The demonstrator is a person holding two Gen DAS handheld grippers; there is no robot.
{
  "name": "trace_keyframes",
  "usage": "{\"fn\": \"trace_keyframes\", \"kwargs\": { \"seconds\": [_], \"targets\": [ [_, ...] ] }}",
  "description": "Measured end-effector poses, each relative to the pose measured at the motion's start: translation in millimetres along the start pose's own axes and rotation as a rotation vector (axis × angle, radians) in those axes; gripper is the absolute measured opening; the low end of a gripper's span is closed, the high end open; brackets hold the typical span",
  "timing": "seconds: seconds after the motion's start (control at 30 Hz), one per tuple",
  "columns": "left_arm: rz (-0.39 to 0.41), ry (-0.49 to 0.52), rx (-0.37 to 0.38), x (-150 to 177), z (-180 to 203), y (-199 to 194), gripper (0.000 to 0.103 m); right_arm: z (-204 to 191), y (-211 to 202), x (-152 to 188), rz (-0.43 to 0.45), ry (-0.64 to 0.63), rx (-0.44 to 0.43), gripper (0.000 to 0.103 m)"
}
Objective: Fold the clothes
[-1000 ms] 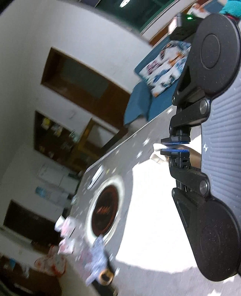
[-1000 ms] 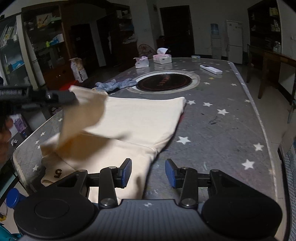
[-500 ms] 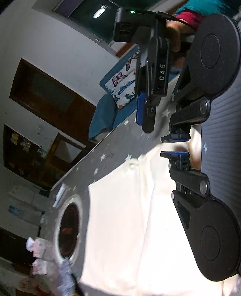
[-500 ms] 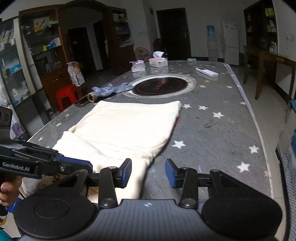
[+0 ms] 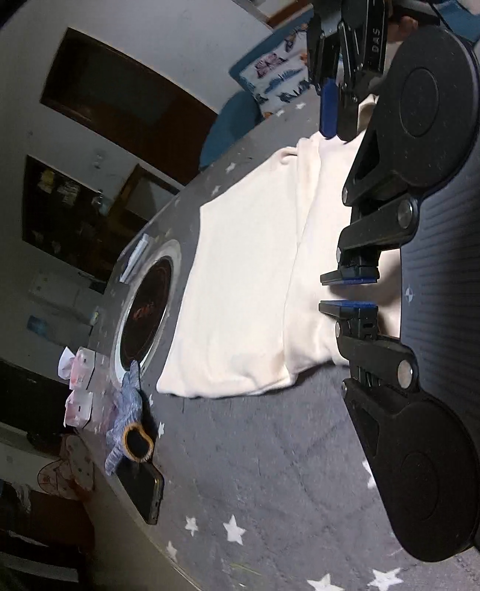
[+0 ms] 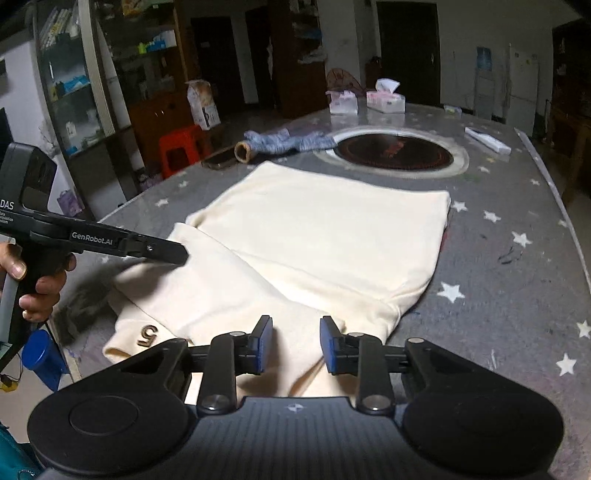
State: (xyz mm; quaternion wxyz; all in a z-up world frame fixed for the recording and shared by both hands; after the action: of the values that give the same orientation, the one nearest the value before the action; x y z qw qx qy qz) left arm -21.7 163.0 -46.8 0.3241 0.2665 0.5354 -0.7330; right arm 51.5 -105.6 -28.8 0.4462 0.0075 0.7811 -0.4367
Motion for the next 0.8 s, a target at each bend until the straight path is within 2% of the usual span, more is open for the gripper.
{"fn": "trace_keyframes", "kwargs": {
  "seconds": [0.1, 0.27, 0.43, 0.57, 0.63, 0.8],
  "targets": [
    [0.010, -0.002, -0.012, -1.7, -2.0, -6.1, 0.010, 5.2, -1.2, 0.3, -0.005, 0.011, 0.013, 0.027],
    [0.037, 0.065, -0.007, -14.8, 15.5, -5.8, 0.010, 8.8, 3.3, 0.8, -0.016, 0.021, 0.016, 0.027],
    [0.013, 0.136, -0.019, -15.5, 26.8, 8.1, 0.010, 10.4, 8.6, 1.2, -0.025, 0.020, 0.022, 0.027],
    [-0.002, 0.119, -0.027, -12.3, 19.9, 12.7, 0.010, 7.0, 12.7, 1.3, -0.023, -0.010, 0.039, 0.015],
    [0.001, 0.108, -0.027, -11.9, 16.3, 11.6, 0.010, 6.1, 10.6, -1.1, -0.005, -0.019, 0.054, 0.004],
    [0.002, 0.100, -0.036, -11.1, 12.3, 10.3, 0.010, 3.1, 4.7, -12.7, 0.048, -0.062, 0.103, 0.003]
  ]
}}
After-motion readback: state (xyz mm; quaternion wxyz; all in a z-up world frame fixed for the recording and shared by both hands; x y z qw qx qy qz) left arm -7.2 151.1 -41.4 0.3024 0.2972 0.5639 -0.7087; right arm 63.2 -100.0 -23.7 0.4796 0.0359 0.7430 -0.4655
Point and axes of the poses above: each gripper's, at about its wrist camera, not at the fingertips, and y roughly the way its jaws point, z to its right, x to its underside, the point moved 4 cm from there along y, roughly the way its jaws point, and after that the axes turned 8 degrees about y, right-handed, at the moved point
